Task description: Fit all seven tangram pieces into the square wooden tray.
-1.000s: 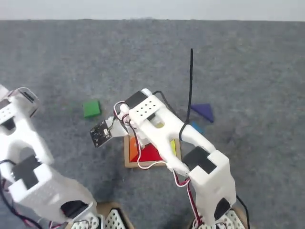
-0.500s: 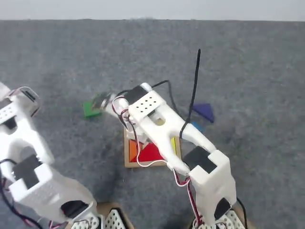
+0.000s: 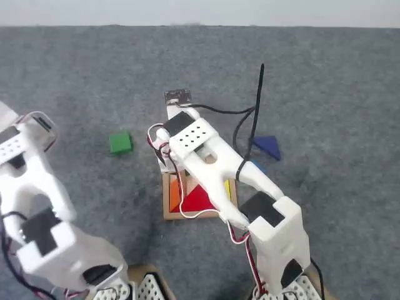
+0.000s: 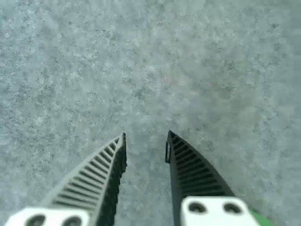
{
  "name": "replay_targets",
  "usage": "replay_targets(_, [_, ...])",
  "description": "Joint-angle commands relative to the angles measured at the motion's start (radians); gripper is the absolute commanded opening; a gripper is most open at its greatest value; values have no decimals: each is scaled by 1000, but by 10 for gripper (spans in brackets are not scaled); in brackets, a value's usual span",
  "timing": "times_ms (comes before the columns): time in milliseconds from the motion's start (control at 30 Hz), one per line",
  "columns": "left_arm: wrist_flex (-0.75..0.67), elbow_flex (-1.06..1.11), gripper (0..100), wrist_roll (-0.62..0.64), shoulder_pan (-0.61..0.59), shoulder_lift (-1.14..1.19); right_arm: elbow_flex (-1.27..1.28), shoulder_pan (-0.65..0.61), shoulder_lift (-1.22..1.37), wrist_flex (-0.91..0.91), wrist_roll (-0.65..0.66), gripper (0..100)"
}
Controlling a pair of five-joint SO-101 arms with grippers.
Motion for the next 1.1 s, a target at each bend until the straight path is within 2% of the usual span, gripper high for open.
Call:
replay_targets(0, [-18,25,137,-6,35,-112,26,15,-8,-61,18,91])
replay_targets(100, [-81,91,137,-6,41,-152,69,1,-10,-85,51,150])
replay_targets(200, [-123,136,137,-8,41,-190,80,-19,-10,-90,52,151])
replay_targets(400, [-127,179,137,-11,68,-235,78,-10,-12,-79,60,152])
replay_targets(533, [-129,183,136,-12,83,-236,78,25,-21,-79,129,151])
replay_targets(867, [-127,185,135,-12,84,-236,78,73,-13,-79,133,151])
replay_targets(1067, [-127,185,135,-12,84,-236,75,104,-21,-79,204,151])
